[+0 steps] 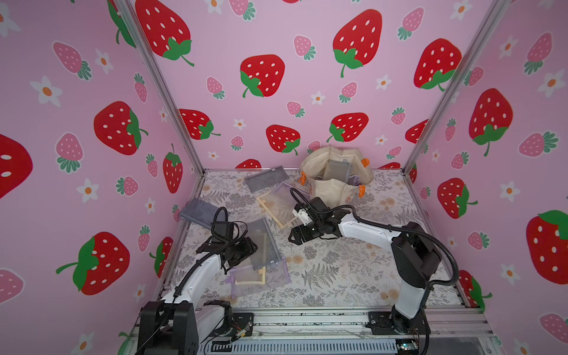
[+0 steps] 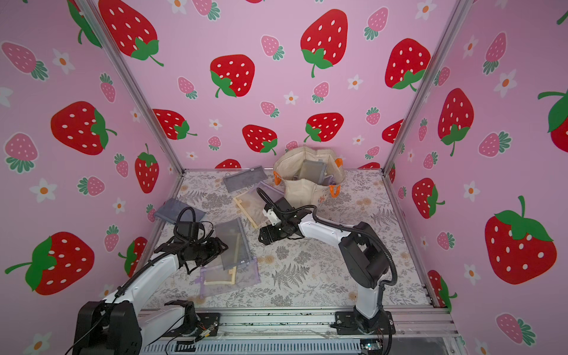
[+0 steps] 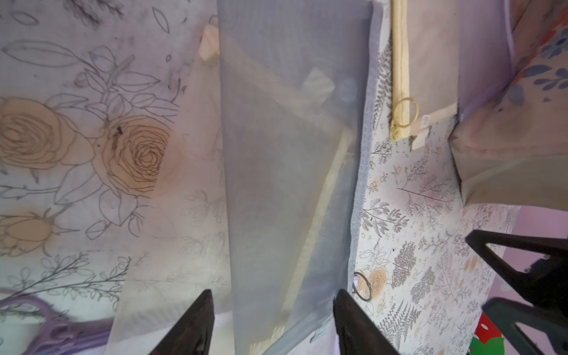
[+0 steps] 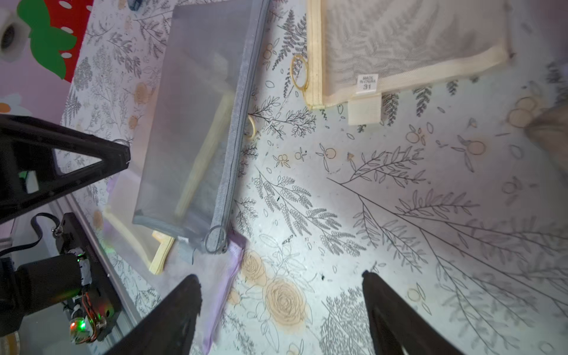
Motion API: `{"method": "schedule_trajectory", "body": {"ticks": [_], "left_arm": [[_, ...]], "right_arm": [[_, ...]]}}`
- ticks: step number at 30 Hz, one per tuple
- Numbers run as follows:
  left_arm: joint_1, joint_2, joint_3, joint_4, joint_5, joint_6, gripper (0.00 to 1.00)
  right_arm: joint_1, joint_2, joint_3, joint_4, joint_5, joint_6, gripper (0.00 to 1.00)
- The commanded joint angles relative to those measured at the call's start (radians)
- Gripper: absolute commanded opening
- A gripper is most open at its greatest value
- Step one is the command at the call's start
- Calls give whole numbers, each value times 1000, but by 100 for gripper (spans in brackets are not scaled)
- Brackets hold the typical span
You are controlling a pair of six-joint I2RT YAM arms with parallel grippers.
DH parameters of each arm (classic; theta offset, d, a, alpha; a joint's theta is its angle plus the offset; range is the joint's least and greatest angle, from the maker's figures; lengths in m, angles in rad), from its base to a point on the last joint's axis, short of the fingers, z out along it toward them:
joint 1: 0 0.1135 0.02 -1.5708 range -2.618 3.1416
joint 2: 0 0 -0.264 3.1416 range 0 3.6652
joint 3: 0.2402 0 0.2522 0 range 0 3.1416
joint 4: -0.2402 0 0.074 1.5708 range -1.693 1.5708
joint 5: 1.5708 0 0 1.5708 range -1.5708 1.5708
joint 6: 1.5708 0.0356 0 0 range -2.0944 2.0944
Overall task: Put the pencil pouch into the canvas bag
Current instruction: Pick up the pencil pouch.
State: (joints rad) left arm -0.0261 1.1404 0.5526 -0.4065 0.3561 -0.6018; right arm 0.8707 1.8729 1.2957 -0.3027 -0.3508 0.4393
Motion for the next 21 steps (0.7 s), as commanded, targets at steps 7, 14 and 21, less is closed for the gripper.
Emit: {"method": "schedule_trajectory", "body": {"ticks": [7,14,21], "left_arm": [[12,82,-94,222,89,-102,61],[12,106,-123,344,127,-139,50],[12,99,-135,418,143,-158,30]], "right_arm": [[9,210,150,142,-124,80,80],[11,304,170,204,-197,130,74],[27,325,165,237,-263,138,61]]}}
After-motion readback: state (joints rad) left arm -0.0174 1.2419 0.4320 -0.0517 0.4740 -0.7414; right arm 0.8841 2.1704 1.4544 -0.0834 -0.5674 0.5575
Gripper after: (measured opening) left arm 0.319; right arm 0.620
